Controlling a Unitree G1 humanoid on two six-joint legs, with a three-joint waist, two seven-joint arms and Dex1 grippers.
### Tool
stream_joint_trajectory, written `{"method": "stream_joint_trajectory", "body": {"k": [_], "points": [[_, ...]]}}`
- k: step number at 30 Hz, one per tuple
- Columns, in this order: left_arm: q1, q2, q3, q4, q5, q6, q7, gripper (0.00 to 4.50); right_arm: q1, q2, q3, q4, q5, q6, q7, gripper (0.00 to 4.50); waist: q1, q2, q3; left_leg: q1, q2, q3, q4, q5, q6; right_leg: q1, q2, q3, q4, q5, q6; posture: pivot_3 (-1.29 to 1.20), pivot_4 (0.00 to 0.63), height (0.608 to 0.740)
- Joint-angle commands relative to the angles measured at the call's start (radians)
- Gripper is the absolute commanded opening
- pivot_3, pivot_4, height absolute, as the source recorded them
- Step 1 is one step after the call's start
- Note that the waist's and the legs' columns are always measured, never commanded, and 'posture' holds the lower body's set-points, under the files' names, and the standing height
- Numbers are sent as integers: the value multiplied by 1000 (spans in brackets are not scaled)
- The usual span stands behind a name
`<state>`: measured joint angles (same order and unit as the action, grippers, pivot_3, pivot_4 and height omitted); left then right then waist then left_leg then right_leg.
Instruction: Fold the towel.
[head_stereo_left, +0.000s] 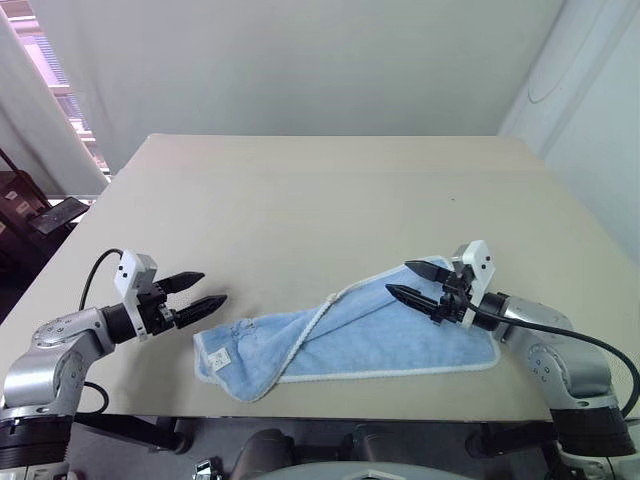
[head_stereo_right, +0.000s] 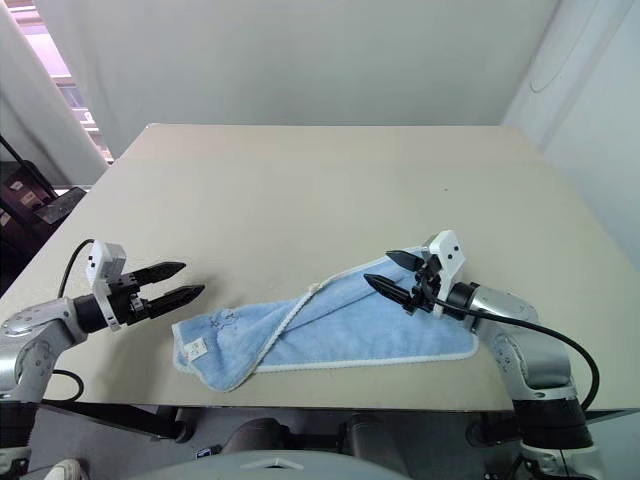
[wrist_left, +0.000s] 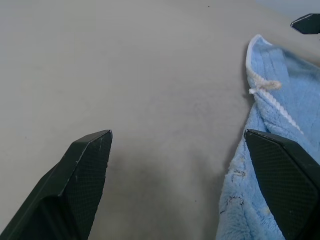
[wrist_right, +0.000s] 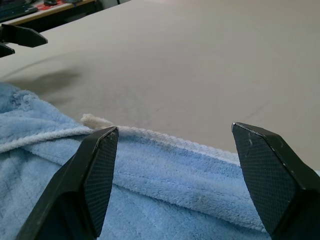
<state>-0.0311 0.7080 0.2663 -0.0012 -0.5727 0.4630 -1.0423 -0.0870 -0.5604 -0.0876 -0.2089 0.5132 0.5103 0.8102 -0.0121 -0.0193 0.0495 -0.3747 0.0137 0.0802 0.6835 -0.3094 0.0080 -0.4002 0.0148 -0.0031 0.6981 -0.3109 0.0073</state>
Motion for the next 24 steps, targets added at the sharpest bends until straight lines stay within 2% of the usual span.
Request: {"method": "stream_joint_trajectory", "body": {"k": [1,11,16,18,24], "points": [[-41,8,4,-9,-8,-1,-3,4461,7,6,-26,-24,8,-23,-8,3794,0,0,0,0,0,0,0,0,0,0,0,0,0,0,0,0,0,724],[-74,-23,-79,-10,-5,12,-37,4461,17,-2,-86,-31,12,-19,-74,3794,-1,0,0,0,0,0,0,0,0,0,0,0,0,0,0,0,0,724],[-126,-80,-157,-16,3,11,-37,4461,-102,11,-105,61,-19,44,-200,3794,-3,1,0,0,0,1,0,0,0,0,0,0,0,0,0,0,0,724],[-136,-91,-172,-16,2,13,-42,4461,-154,14,-84,118,-65,9,-227,3794,-4,0,0,1,0,2,0,0,0,1,0,0,0,0,0,0,0,724],[-121,-80,-188,-83,-21,58,-50,4461,-288,11,-19,344,-157,8,-221,3794,-5,1,0,-2,1,2,-1,0,0,-2,1,0,0,0,0,0,0,724]]}}
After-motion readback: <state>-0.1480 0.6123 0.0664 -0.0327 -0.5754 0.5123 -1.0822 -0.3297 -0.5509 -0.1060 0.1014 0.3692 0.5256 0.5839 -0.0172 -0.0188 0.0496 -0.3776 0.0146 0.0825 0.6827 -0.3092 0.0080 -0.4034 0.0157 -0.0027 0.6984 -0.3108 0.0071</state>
